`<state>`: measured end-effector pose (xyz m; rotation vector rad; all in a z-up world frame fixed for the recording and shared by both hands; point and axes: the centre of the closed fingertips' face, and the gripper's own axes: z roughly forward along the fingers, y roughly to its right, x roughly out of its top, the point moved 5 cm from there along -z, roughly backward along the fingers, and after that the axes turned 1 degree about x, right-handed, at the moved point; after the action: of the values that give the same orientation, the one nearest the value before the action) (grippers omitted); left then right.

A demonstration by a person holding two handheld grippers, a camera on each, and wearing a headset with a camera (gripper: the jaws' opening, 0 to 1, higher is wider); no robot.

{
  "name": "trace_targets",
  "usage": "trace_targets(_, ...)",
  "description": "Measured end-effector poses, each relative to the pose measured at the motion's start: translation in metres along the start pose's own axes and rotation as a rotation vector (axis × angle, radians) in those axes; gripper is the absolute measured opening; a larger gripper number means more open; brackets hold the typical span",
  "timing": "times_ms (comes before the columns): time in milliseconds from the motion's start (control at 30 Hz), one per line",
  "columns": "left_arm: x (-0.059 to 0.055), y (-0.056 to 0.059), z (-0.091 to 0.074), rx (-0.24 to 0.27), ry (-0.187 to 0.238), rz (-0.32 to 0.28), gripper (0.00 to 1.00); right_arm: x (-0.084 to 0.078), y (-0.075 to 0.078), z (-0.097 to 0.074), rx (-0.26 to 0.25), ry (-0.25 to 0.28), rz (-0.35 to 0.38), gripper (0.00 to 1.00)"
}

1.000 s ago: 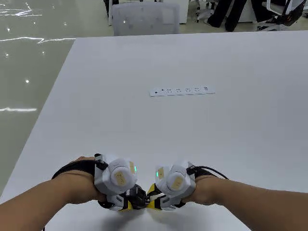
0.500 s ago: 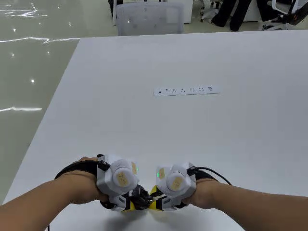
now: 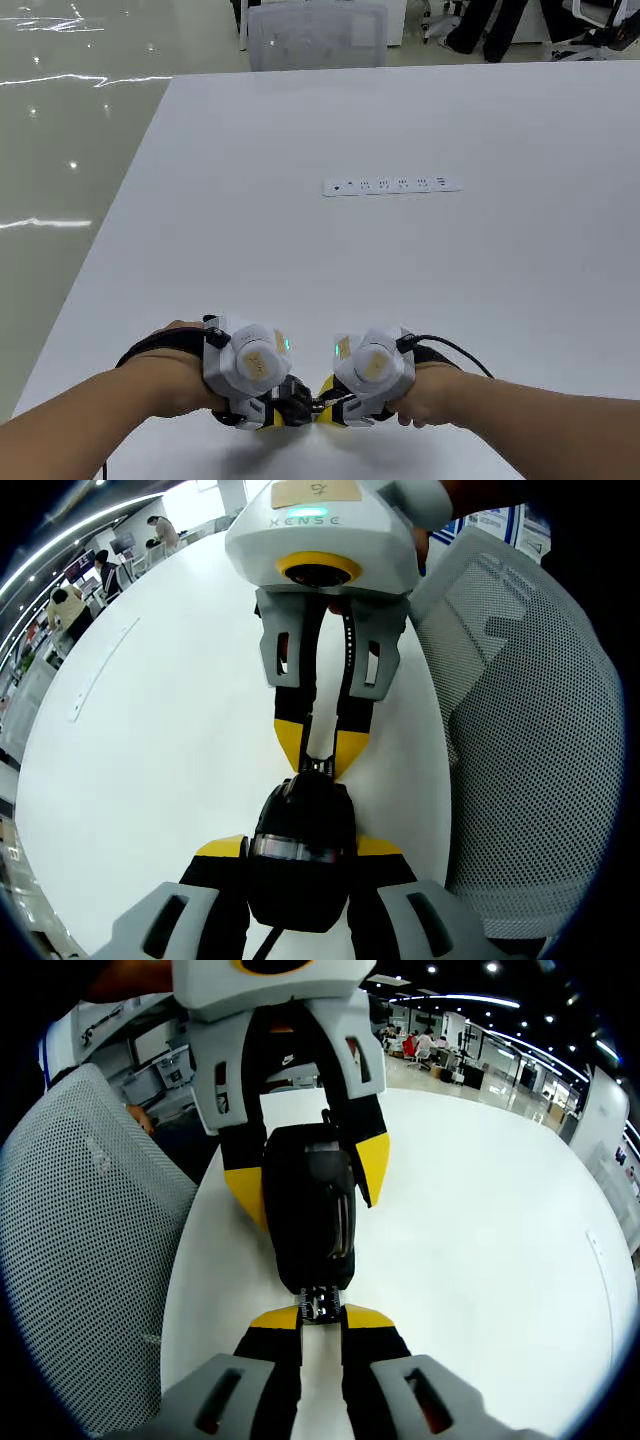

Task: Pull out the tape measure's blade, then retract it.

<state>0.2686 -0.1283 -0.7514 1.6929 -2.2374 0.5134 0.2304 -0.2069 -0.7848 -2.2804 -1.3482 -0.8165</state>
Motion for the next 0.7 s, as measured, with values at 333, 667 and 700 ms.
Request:
trace_targets(333,0.0,0.0,0.0,0.0,0.008,0.0,0.34,0.003,-0.002,0.001,0.012,-0.02,-0.025,0.14)
trace_targets(667,0.0,0.0,0.0,-0.004,0.003,0.003,0.34,0.009,0.002,0.005,0.031,-0.008,-0.008,0.15)
trace_targets(700,0.0,-0.001,0.0,-0.004,0.002,0.002,0.34,0.008,0.002,0.004,0.033,-0.002,-0.025,0.14)
